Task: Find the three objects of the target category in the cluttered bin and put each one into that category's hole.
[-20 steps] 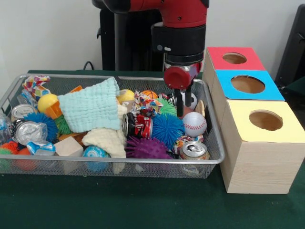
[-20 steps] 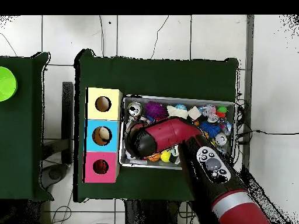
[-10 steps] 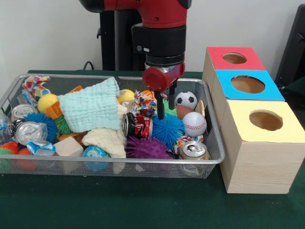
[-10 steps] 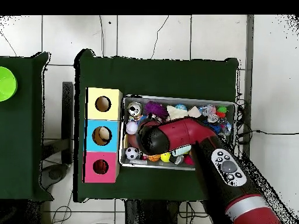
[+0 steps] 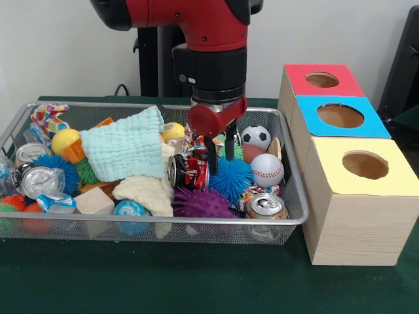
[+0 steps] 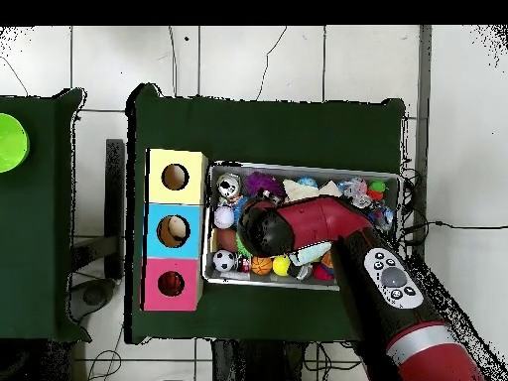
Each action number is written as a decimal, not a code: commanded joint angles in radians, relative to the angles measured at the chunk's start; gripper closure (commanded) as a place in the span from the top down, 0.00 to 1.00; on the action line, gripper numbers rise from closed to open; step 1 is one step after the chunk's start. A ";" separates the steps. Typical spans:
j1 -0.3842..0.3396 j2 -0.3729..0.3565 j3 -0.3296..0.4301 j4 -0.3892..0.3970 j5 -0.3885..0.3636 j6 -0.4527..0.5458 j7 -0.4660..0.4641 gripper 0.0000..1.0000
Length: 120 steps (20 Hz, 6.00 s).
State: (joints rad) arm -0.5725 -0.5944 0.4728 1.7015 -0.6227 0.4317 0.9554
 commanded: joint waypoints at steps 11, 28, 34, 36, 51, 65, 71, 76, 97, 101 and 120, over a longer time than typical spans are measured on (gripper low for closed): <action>0.009 0.089 -0.055 -0.042 -0.033 0.091 0.047 1.00; 0.020 0.196 -0.117 -0.085 -0.008 0.138 0.035 1.00; -0.021 0.223 -0.072 -0.070 -0.026 0.021 0.033 1.00; -0.050 0.231 -0.035 -0.057 -0.024 -0.039 0.036 0.00; -0.137 0.152 0.057 0.004 -0.054 0.011 -0.035 0.00; -0.265 0.060 0.138 0.024 -0.052 0.202 -0.239 0.00; -0.312 0.056 0.171 0.003 -0.062 0.248 -0.274 0.00; -0.328 0.039 0.169 -0.020 -0.082 0.261 -0.250 0.00; -0.305 -0.026 0.177 -0.114 -0.192 0.505 -0.411 0.00; -0.295 -0.041 0.173 -0.129 -0.213 0.554 -0.447 0.00; -0.300 -0.003 0.199 -0.190 -0.223 0.539 -0.538 0.00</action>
State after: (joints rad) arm -0.8663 -0.6257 0.6299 1.5935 -0.7621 0.9131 0.7225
